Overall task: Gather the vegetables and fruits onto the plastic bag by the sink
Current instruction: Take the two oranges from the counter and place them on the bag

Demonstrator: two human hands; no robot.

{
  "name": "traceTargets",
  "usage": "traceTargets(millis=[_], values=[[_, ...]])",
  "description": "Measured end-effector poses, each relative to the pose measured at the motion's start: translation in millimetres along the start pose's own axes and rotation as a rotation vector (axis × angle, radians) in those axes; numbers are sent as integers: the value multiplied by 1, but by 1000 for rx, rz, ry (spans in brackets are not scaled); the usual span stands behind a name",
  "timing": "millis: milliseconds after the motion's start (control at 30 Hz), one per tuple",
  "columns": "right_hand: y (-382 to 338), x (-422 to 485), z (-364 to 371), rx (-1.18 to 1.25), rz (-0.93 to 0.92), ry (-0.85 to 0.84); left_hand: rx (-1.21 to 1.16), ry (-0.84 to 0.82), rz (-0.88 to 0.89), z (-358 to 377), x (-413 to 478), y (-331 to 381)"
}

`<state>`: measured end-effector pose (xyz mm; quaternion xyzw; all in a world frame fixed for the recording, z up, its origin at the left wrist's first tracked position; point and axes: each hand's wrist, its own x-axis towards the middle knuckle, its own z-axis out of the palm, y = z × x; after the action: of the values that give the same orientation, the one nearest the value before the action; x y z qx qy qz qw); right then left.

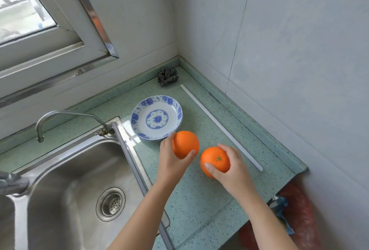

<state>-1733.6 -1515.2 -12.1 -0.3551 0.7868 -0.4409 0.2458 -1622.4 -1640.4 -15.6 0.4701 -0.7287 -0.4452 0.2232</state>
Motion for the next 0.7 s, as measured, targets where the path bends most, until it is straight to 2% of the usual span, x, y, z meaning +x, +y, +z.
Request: traceTargets(millis=[300,567,700], values=[[-53,-22,39,13,-167,-29,-98,201,-28,-81,-65,-20],[-108,-85,105,61,-361,-275,-158,496,-119,-165,-160,-64],[-125,-129,128,23,-413,-362,-180,579,-175,-190,-216,-84]])
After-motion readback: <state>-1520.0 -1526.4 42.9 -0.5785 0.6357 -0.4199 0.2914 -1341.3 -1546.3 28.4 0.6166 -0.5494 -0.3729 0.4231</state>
